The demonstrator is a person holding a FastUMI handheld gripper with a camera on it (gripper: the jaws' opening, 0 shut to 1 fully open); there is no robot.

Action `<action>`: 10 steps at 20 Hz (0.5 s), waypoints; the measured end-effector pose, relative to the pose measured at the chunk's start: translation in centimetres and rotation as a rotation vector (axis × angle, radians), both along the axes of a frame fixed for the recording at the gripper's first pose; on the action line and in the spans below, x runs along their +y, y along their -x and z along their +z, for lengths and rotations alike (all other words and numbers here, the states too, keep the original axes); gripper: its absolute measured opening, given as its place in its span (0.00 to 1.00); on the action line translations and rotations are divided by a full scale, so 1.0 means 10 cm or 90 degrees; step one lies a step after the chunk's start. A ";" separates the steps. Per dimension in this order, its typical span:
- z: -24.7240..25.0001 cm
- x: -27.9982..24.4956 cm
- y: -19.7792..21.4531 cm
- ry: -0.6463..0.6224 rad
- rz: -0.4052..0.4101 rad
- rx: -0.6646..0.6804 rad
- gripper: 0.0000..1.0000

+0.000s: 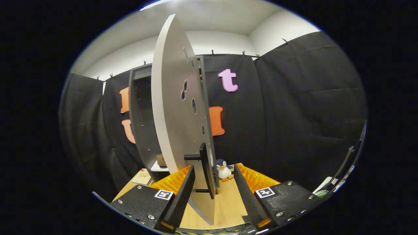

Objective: Open the shoe cabinet door, grab the shoes and put them into the shoe cabinet, then close the shoe cabinet door.

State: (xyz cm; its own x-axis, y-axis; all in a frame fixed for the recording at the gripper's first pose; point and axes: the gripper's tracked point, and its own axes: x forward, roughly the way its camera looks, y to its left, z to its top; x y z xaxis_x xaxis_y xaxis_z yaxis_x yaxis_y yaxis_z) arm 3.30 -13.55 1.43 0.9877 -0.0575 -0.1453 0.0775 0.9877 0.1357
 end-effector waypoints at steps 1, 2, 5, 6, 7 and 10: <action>0.00 0.08 -0.02 -0.004 0.018 -0.003 0.77; 0.00 0.17 -0.06 -0.008 0.037 -0.005 0.77; -0.02 0.40 -0.12 -0.036 0.082 -0.009 0.77; -0.02 0.44 -0.15 -0.044 0.093 -0.007 0.77; -0.01 0.50 -0.16 -0.044 0.103 -0.010 0.77; -0.03 0.65 -0.23 -0.034 0.122 -0.011 0.77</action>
State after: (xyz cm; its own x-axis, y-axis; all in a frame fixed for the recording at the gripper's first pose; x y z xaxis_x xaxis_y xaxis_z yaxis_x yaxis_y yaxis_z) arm 5.56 -7.08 1.15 0.9822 0.1392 -0.1257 -0.1143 0.9756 0.1872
